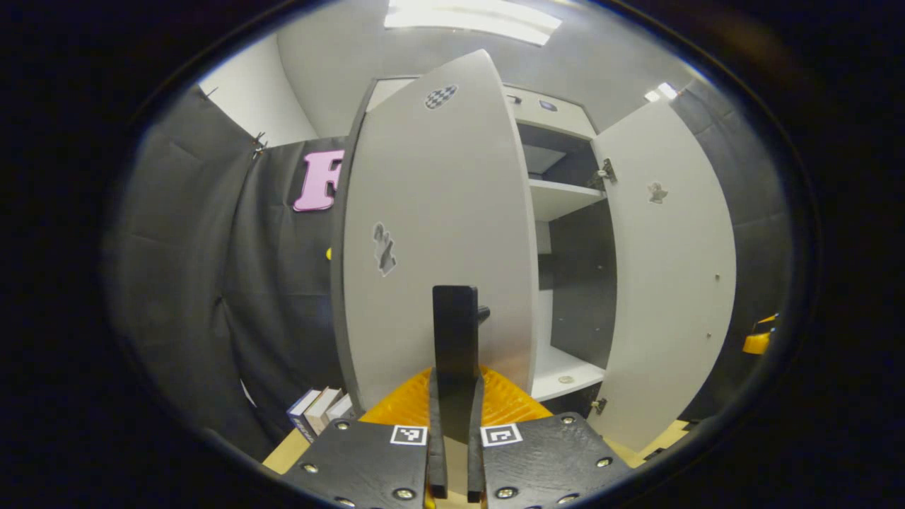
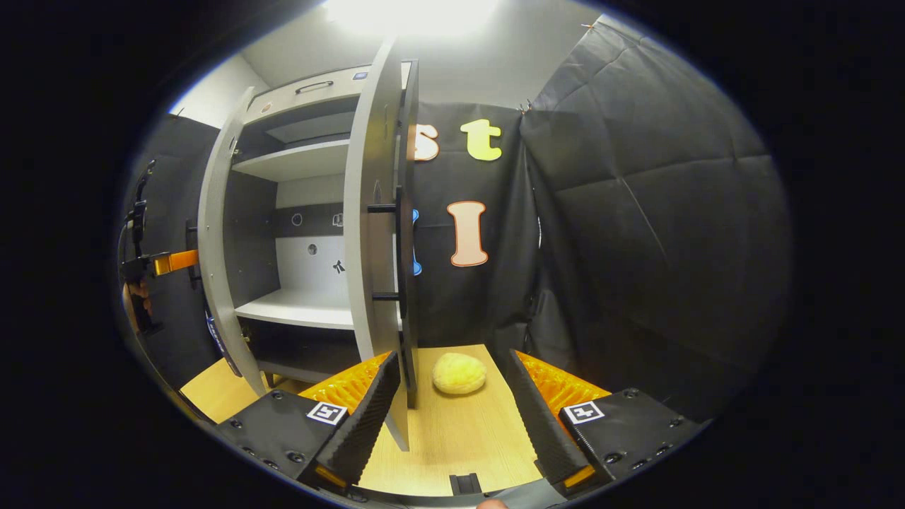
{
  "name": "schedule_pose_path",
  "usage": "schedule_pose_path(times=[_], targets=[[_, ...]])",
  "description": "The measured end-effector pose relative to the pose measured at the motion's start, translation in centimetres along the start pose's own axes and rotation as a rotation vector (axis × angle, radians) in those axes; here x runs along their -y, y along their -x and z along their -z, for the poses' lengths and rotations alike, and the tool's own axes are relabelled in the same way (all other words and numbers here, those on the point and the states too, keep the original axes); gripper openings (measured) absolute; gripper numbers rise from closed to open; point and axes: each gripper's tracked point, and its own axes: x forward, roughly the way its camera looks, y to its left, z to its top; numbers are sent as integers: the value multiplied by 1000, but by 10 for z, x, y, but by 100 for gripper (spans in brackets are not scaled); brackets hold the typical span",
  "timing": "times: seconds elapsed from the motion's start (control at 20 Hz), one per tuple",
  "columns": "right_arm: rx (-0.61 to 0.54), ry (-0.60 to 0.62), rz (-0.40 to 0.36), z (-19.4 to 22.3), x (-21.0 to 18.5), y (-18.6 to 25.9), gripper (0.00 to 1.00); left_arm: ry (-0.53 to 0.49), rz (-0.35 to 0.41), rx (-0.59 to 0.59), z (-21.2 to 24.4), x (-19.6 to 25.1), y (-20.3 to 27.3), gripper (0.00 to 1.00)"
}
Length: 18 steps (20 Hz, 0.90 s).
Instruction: Open the right door of the double-door shoe cabinet with the right hand, and open the left door with the left hand.
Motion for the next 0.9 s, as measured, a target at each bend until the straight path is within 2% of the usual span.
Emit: schedule_pose_path(times=[0.1, 0.25, 0.3, 0.35, 0.4, 0.55, 0.6, 0.65, 0.7, 0.8, 0.9], targets=[[-1, 0, 2, 0, -5, -1, 93, -6, -17, 3, -4, -14, 16, 12], [-13, 5, -1, 3, -16, -3, 99, -4, -47, -7, -4, -40, 32, 14], [-16, 10, -7, 3, -21, -3, 93, -3, -63, -9, -3, -49, 37, 12], [-19, 16, -11, 3, -25, -5, 96, -3, -79, -4, -5, -60, 41, 10], [-20, 24, -15, 3, -30, -5, 93, -8, -95, -6, -5, -70, 43, 13], [-25, 47, -26, 7, -43, -2, 93, -33, -136, -42, 8, -96, 50, 9], [-25, 56, -26, 8, -46, -1, 93, -44, -147, -52, 11, -109, 43, 4], [-24, 64, -25, 7, -51, -3, 94, -70, -192, -47, 9, -129, 50, 7], [-22, 70, -25, 6, -54, -3, 96, -71, -204, -41, 8, -140, 51, 3], [-16, 76, -24, 4, -59, -2, 97, 30, -160, -49, 16, -145, 50, 0], [-16, 72, -17, 2, -65, -4, 98, -2, -153, -30, 10, -145, 48, 2]])
